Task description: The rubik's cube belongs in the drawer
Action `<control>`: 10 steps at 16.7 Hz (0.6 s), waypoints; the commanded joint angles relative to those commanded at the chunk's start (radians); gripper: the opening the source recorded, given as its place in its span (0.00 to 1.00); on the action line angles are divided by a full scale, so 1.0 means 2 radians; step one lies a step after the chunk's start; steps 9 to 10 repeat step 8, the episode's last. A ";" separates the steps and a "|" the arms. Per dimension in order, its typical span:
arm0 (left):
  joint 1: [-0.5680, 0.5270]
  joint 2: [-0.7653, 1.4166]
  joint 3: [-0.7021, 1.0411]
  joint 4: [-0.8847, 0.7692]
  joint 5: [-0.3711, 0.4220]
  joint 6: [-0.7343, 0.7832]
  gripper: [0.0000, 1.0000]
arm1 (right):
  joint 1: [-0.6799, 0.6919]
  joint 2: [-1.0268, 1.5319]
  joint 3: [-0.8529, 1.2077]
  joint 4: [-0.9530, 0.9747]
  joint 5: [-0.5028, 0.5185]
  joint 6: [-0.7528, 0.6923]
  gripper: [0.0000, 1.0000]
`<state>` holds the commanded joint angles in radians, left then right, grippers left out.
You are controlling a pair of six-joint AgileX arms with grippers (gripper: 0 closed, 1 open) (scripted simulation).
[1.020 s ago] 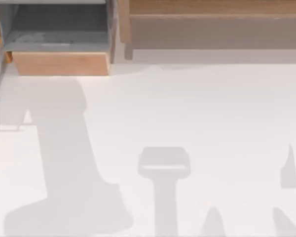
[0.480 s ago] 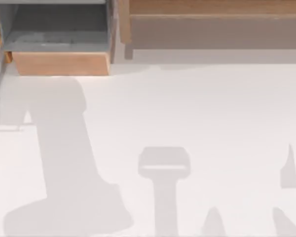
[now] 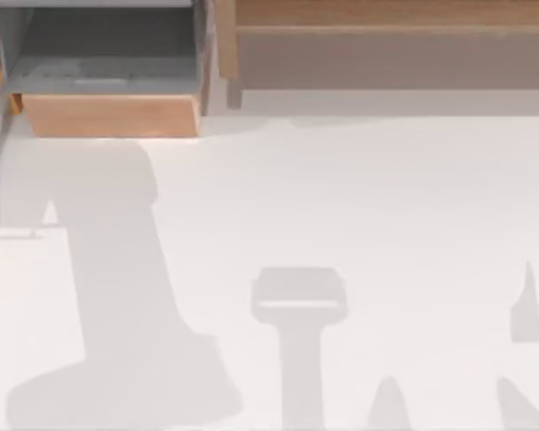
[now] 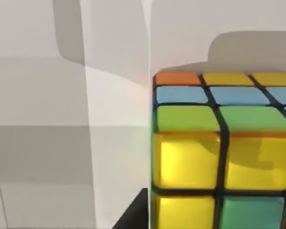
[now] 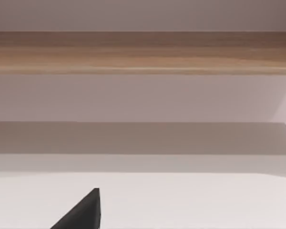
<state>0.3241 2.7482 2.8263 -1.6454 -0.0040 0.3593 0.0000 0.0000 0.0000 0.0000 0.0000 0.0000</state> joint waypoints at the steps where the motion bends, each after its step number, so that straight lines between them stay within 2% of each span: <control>1: 0.000 0.000 0.000 0.000 0.000 0.000 0.90 | 0.000 0.000 0.000 0.000 0.000 0.000 1.00; 2: 0.000 0.000 0.000 0.000 0.000 0.000 0.98 | 0.000 0.000 0.000 0.000 0.000 0.000 1.00; 3: 0.000 0.000 0.000 0.000 0.000 0.000 1.00 | 0.000 0.000 0.000 0.000 0.000 0.000 1.00; 10: 0.000 0.000 0.000 0.000 0.000 0.000 1.00 | 0.000 0.000 0.000 0.000 0.000 0.000 1.00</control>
